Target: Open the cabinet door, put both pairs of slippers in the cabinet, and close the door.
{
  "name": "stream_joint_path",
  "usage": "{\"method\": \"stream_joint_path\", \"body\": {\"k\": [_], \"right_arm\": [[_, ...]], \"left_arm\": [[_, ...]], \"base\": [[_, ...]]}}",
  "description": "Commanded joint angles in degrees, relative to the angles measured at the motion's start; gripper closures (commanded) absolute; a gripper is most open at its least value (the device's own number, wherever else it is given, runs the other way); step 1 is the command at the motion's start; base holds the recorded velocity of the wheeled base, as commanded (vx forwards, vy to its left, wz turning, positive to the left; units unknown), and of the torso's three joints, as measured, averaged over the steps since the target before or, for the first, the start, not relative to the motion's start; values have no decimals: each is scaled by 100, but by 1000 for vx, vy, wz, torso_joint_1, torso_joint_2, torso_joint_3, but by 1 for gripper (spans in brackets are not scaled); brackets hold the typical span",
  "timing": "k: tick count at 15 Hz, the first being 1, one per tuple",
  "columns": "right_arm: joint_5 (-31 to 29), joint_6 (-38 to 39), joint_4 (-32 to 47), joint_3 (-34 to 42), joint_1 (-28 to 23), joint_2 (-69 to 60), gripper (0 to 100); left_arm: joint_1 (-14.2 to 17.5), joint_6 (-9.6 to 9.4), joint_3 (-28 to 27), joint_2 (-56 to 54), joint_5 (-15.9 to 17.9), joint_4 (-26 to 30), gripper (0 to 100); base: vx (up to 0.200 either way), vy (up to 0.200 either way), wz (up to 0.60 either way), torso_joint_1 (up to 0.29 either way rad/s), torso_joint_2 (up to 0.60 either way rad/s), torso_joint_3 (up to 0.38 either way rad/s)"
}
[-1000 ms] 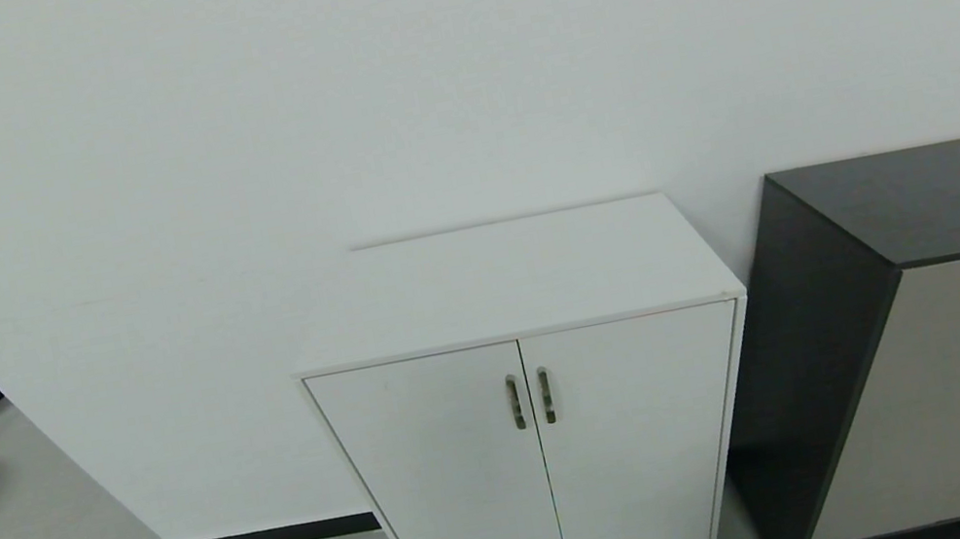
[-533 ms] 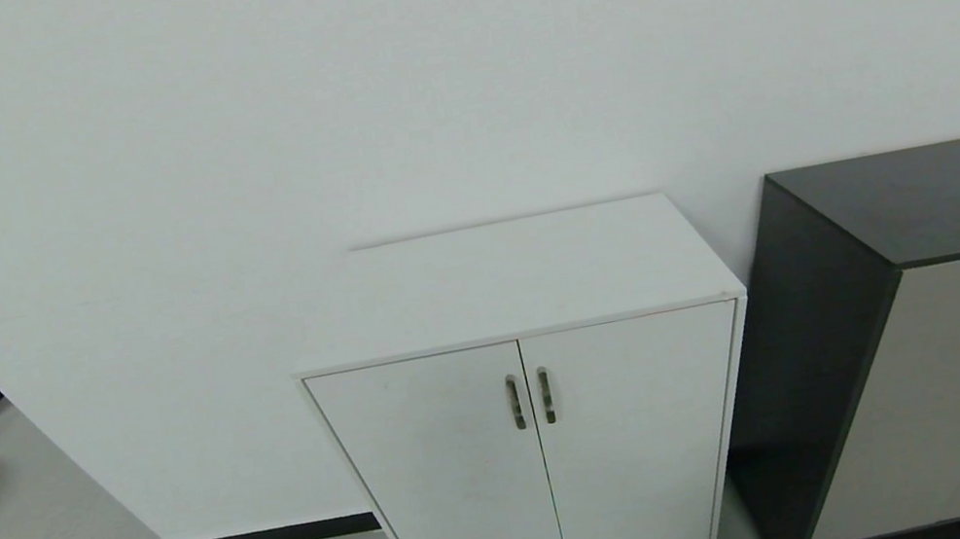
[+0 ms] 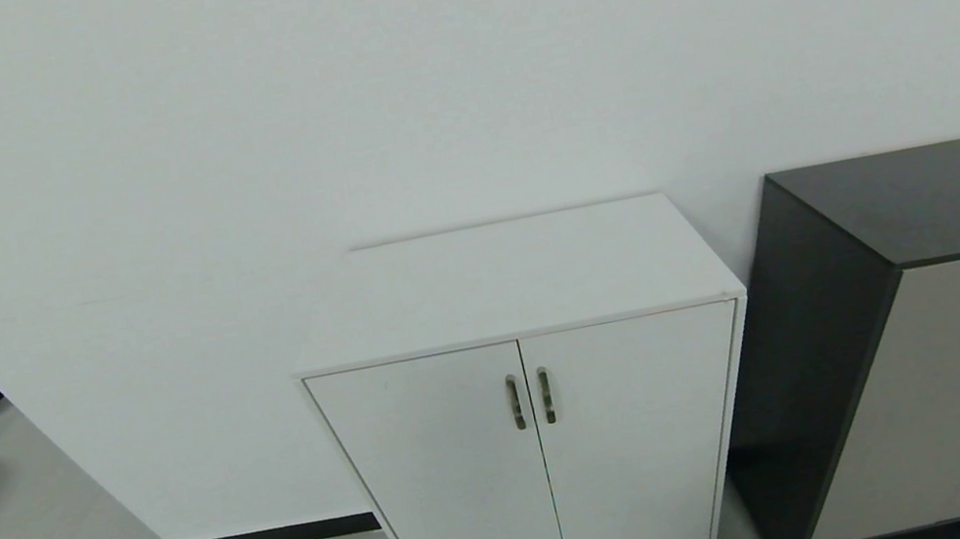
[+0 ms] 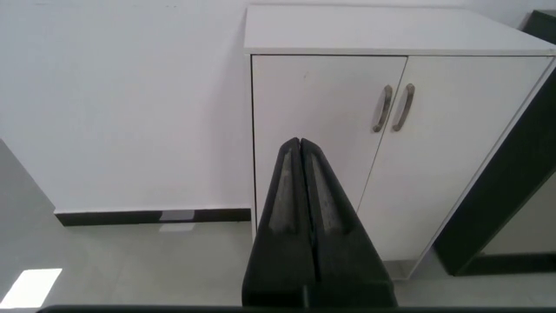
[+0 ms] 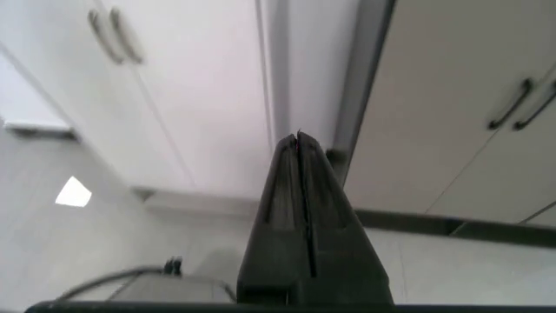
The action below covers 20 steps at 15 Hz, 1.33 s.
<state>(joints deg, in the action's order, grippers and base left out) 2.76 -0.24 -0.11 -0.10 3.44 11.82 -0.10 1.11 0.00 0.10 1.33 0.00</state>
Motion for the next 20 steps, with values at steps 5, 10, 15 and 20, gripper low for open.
{"method": "stream_joint_path", "body": {"k": [5,10,15,20], "right_arm": [[-3,24,-7,1,-326,-769,100],[-3,33,-7,1,-326,-1095,100],[-3,51,2,1,-326,-1174,100],[-3,33,-7,1,-326,-1174,100]], "left_arm": [[1,3,0,8,-1,0,100],[1,3,0,8,-1,0,100],[1,-14,0,-1,-1,0,100],[1,-41,0,8,8,0,100]], "base": [[0,0,0,0,0,0],[0,0,0,0,0,0],[0,0,0,0,0,0],[0,0,0,0,0,0]]}}
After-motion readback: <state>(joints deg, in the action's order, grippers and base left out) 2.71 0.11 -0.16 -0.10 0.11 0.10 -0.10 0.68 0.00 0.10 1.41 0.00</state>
